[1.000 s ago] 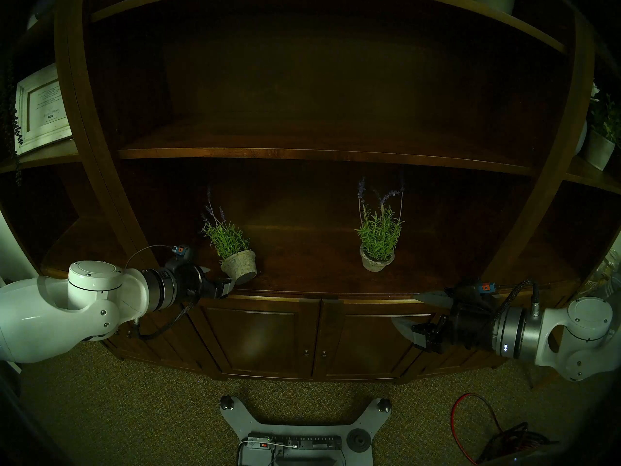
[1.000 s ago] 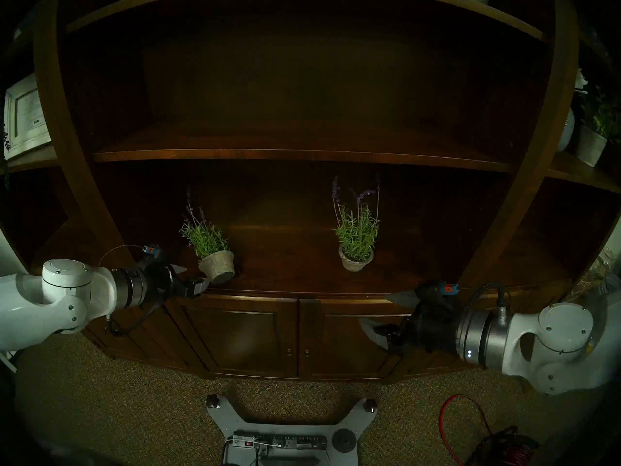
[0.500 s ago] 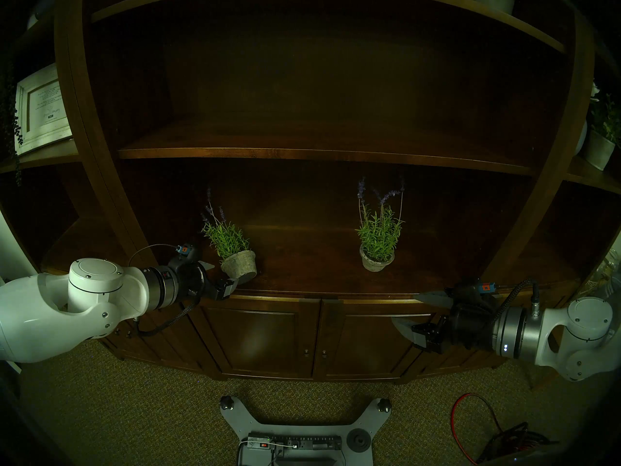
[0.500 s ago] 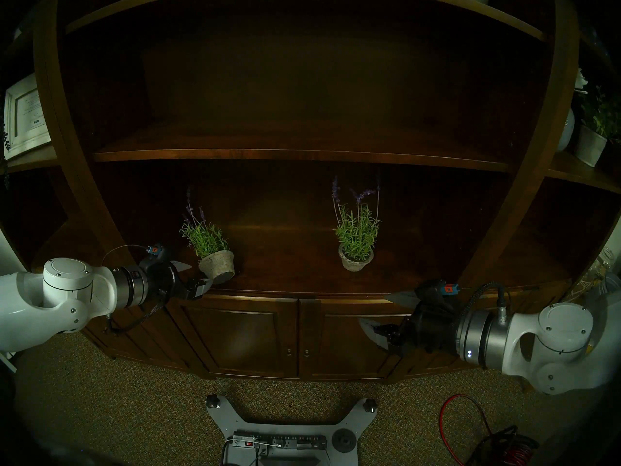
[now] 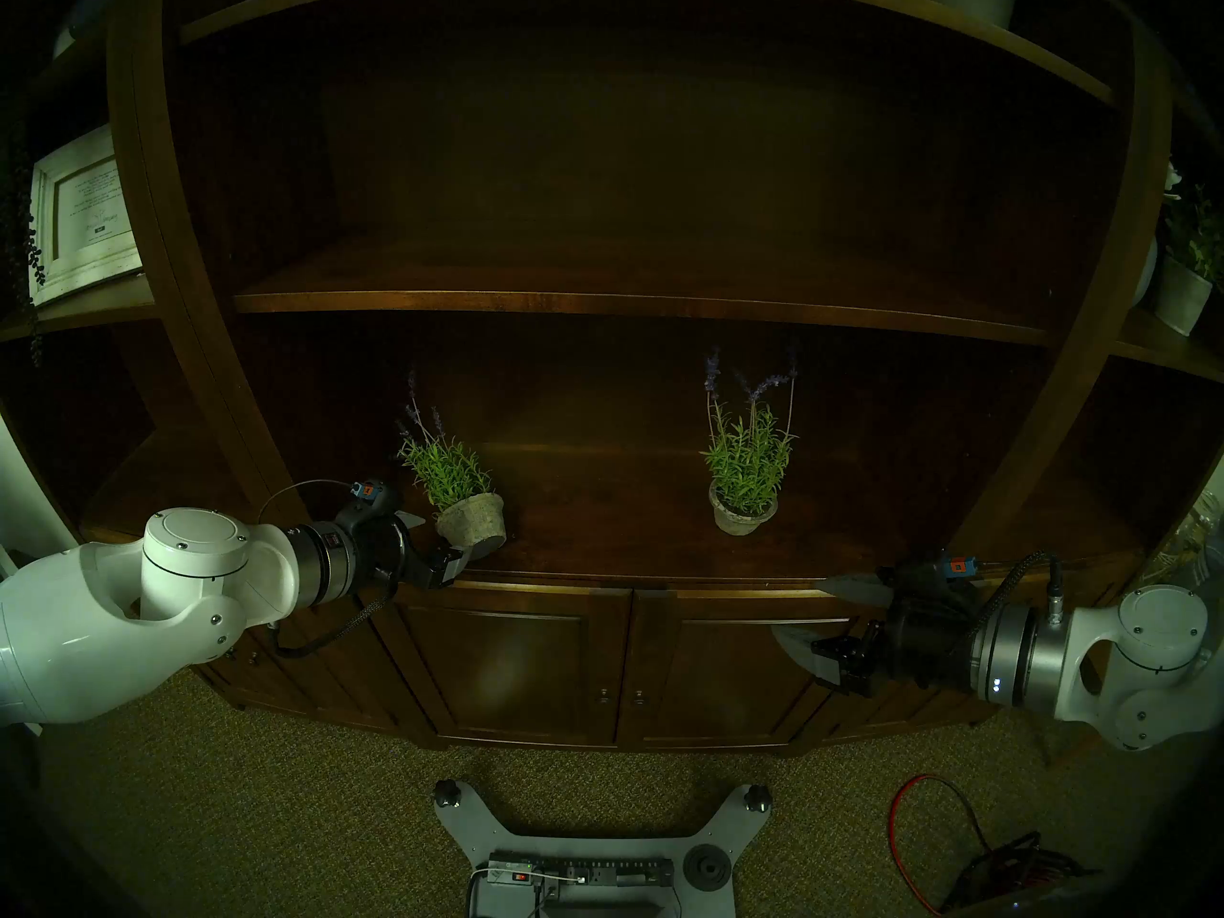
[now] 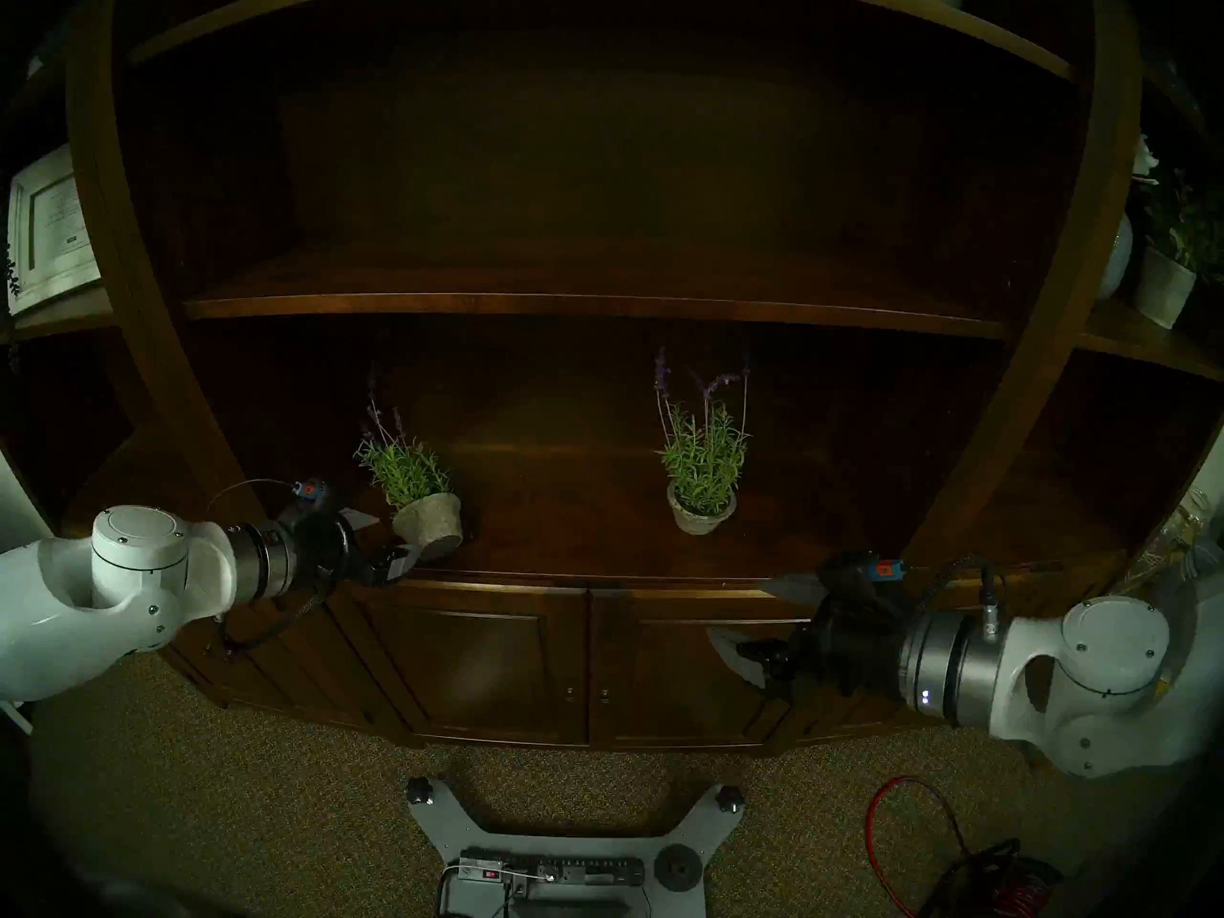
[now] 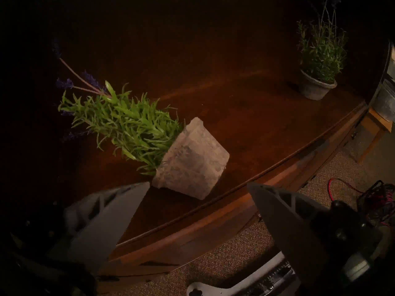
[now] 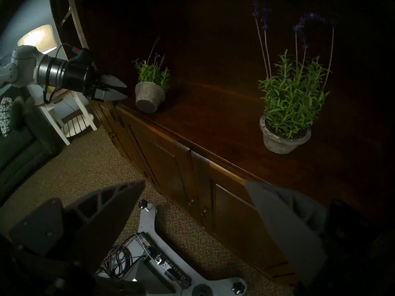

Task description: Place the fake decorative plant upright

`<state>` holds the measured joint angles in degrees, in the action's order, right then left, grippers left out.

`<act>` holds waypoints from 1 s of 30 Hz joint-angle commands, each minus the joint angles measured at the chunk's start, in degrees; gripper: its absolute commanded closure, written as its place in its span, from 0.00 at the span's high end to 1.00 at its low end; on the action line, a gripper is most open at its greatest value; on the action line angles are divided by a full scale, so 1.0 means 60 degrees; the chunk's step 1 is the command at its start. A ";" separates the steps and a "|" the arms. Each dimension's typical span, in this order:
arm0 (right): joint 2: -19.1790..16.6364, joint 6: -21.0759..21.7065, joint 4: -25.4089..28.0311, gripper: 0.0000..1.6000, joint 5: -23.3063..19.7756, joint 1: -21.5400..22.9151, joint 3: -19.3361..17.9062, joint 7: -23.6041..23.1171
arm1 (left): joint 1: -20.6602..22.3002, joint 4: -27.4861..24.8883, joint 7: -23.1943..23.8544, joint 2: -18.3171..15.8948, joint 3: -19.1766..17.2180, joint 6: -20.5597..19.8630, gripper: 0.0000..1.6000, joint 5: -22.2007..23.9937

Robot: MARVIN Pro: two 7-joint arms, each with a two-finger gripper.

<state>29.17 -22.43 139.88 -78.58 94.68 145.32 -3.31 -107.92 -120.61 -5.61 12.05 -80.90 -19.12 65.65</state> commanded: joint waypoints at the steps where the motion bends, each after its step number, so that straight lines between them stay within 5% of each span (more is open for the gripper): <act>1: 0.0011 -0.0117 0.0020 1.00 -0.0014 0.0123 -0.0078 -0.0013 | 0.1038 0.0063 0.0102 0.0652 0.0077 -0.0207 1.00 -0.0396; 16: 0.0011 -0.0118 0.0020 1.00 -0.0014 0.0124 -0.0077 -0.0014 | 0.2262 0.0435 0.0293 0.1880 0.0788 -0.1143 1.00 -0.1181; 30: 0.0013 -0.0127 0.0020 1.00 -0.0015 0.0128 -0.0072 -0.0019 | 0.3021 0.0745 0.0479 0.2434 0.1179 -0.1700 1.00 -0.1637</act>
<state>29.18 -22.43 139.87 -78.57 94.69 145.33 -3.32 -94.19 -115.99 -3.04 25.11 -73.47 -29.42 56.82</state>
